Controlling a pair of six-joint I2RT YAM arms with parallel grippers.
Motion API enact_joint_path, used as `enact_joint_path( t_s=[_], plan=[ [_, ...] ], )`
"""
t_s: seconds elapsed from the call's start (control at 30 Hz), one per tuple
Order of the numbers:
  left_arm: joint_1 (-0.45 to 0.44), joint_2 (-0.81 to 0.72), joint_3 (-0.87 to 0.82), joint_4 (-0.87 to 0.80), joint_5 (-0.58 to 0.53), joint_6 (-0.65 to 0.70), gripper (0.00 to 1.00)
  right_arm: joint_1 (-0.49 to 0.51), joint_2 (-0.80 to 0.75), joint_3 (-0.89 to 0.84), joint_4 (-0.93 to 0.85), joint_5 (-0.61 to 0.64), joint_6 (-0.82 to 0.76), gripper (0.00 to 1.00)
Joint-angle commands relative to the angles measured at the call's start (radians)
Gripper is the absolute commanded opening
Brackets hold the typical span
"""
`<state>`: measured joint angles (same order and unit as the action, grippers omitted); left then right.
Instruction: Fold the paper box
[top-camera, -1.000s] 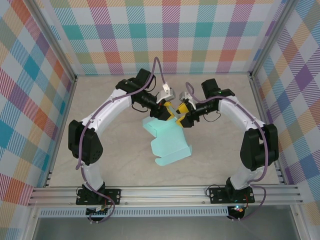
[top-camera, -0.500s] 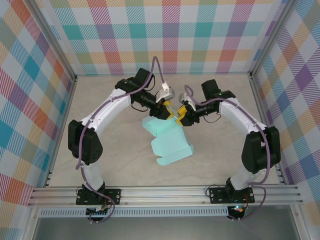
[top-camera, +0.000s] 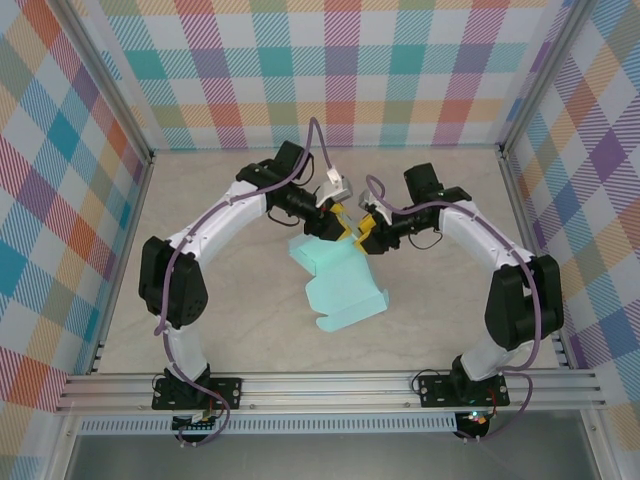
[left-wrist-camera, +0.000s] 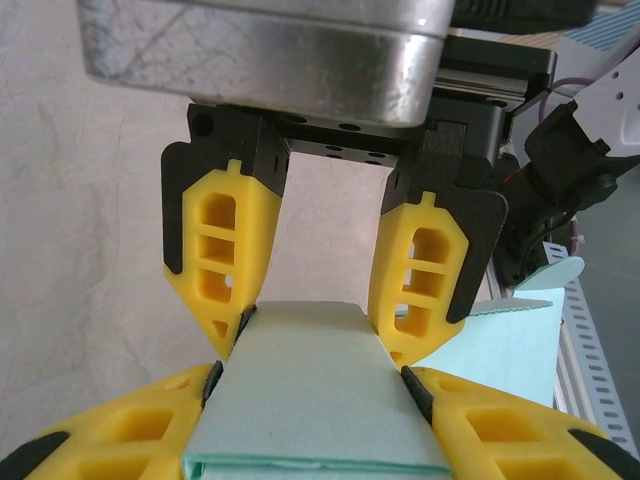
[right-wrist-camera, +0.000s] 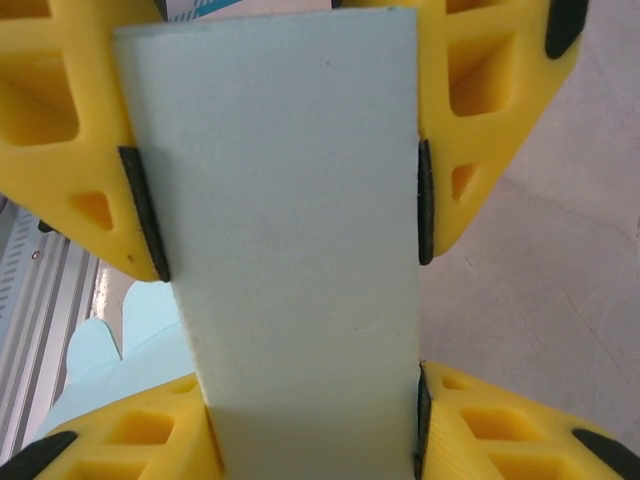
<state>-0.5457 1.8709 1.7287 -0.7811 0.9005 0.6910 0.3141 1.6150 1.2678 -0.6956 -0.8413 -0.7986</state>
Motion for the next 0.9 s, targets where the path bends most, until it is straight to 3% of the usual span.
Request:
enact_joint_path(
  t_s=[0.0,0.07,0.2,0.37,0.5,0.77,0.87],
  plan=[
    [-0.037,-0.003,0.005,0.035,0.055,-0.046,0.38,-0.005,-0.021,-0.014,0.090,0.047,0.102,0.45],
    [-0.026,0.000,0.000,0.055,0.024,-0.087,0.38,-0.013,-0.040,-0.023,0.118,0.043,0.141,0.58],
    [0.001,0.000,-0.038,0.142,-0.092,-0.220,0.38,-0.051,-0.100,-0.033,0.189,0.026,0.264,0.61],
    [0.023,-0.034,-0.148,0.370,-0.230,-0.451,0.39,-0.078,-0.196,-0.031,0.284,0.211,0.525,0.75],
    [0.024,-0.027,-0.169,0.447,-0.309,-0.586,0.39,-0.107,-0.269,-0.056,0.290,0.286,0.658,0.77],
    [0.048,-0.010,-0.254,0.637,-0.416,-0.915,0.40,-0.125,-0.367,-0.151,0.190,0.584,0.810,0.80],
    [0.061,-0.018,-0.330,0.746,-0.465,-1.057,0.40,-0.174,-0.340,-0.108,0.069,0.549,0.884,0.78]
  ],
)
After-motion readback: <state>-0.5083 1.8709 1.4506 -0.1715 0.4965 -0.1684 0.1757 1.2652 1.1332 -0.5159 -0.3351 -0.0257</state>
